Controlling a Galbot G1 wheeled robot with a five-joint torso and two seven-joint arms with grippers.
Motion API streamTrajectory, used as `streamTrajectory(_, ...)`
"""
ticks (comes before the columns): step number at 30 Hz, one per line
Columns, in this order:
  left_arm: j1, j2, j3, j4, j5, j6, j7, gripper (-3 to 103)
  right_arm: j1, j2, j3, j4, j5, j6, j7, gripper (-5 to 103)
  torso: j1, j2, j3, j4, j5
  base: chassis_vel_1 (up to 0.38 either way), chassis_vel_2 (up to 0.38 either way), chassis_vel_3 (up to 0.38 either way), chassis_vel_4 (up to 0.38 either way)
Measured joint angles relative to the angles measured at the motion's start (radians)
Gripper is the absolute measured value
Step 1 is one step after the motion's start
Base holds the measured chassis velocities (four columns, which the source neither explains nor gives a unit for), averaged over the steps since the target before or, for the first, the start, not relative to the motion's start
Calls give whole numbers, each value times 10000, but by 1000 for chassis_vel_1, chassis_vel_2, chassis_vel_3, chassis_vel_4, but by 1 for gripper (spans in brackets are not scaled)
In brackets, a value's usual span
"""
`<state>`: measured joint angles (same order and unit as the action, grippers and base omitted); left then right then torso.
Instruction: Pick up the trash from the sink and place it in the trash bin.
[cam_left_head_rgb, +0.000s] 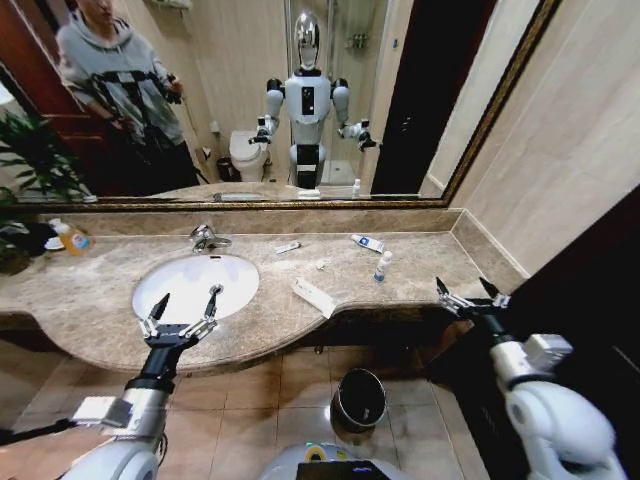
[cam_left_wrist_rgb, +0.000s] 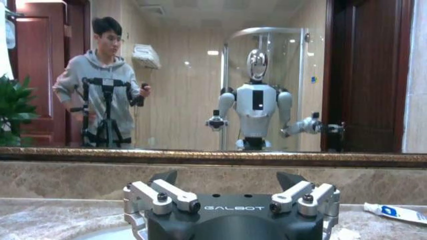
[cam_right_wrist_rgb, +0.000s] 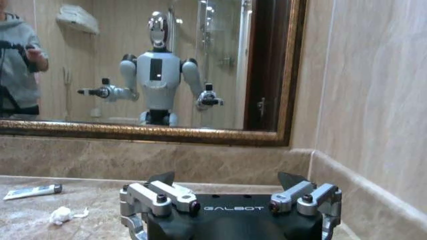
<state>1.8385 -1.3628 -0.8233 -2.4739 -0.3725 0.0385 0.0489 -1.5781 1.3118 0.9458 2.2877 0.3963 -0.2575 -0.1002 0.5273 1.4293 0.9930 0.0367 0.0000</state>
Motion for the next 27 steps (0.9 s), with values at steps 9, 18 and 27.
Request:
streamTrajectory(9, 0, 0, 0, 0, 0, 0, 0, 100, 549, 323, -720, -2180, -458, 2855, -704, 100, 3, -1, 1, 2, 1, 0, 0, 0, 0)
streamTrajectory(18, 0, 0, 0, 0, 0, 0, 0, 100, -171, 187, -589, -1900, -296, 2841, -1311, 100, 3, -1, 1, 0, -2, 0, 0, 0, 0)
streamTrajectory(27, 0, 0, -1, 0, 0, 0, -1, 100, -10, 96, -722, -1898, -174, 2721, -1156, 100, 2, -1, 1, 1, 0, 0, 0, 0, 0)
